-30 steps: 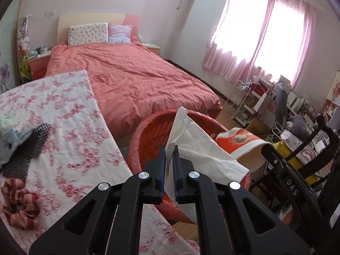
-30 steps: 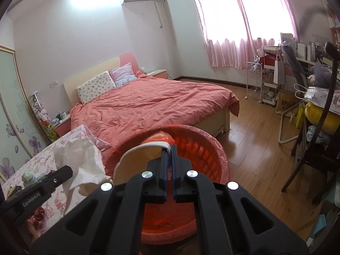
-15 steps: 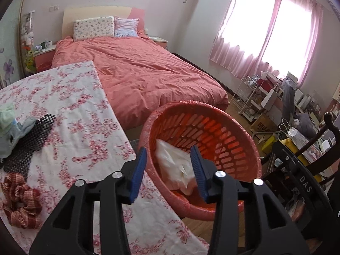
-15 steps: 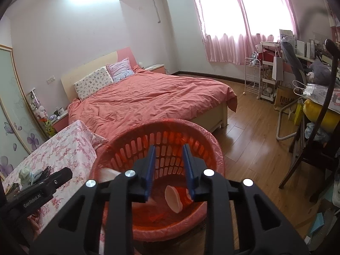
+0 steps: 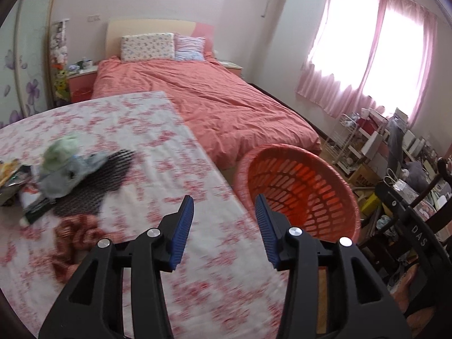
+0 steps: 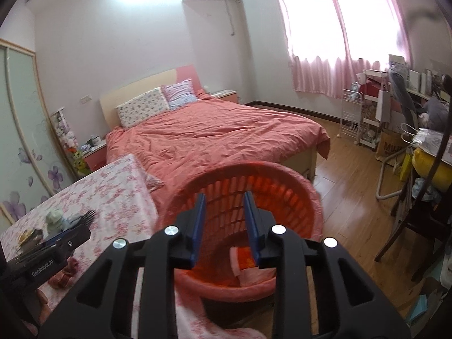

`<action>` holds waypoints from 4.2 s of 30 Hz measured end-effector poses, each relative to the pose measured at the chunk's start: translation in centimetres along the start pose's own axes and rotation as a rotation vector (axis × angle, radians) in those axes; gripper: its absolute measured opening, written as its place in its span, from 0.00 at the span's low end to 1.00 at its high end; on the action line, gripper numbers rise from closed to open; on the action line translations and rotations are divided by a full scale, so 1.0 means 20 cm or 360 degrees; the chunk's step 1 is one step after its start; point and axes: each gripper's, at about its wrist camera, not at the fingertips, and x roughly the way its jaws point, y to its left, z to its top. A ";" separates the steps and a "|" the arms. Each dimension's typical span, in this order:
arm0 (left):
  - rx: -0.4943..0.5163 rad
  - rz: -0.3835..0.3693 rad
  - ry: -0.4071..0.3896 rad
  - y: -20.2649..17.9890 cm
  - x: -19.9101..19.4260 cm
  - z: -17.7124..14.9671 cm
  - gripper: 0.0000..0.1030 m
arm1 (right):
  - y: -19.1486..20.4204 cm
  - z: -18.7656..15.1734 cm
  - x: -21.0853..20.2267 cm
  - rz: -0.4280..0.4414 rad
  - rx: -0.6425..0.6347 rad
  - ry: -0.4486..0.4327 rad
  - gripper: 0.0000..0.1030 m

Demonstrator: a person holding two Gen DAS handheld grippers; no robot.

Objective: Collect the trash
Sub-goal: 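Move both grippers back to the bedspread and grasp the brown scrunchie with the right gripper, then grasp the clear plastic container with the left gripper while the right gripper holds the scrunchie, then carry the container and scrunchie over the orange basket and release both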

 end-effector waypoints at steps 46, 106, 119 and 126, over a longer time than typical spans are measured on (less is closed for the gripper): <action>-0.0586 0.0743 -0.0062 1.33 -0.57 -0.39 0.92 | 1.19 -0.52 0.21 0.0490 -0.0420 0.0571 0.11; -0.0302 0.0437 -0.0206 0.80 -0.63 -0.11 0.88 | 0.76 -0.18 -0.17 0.0392 -0.0239 0.0090 0.11; -0.0136 0.0192 -0.0165 0.40 -0.35 -0.01 0.88 | 0.40 -0.08 -0.14 0.0086 -0.0122 -0.0060 0.11; -0.0039 0.0067 -0.0111 0.16 -0.17 0.01 0.88 | 0.20 -0.07 -0.07 -0.0075 -0.0081 -0.0080 0.11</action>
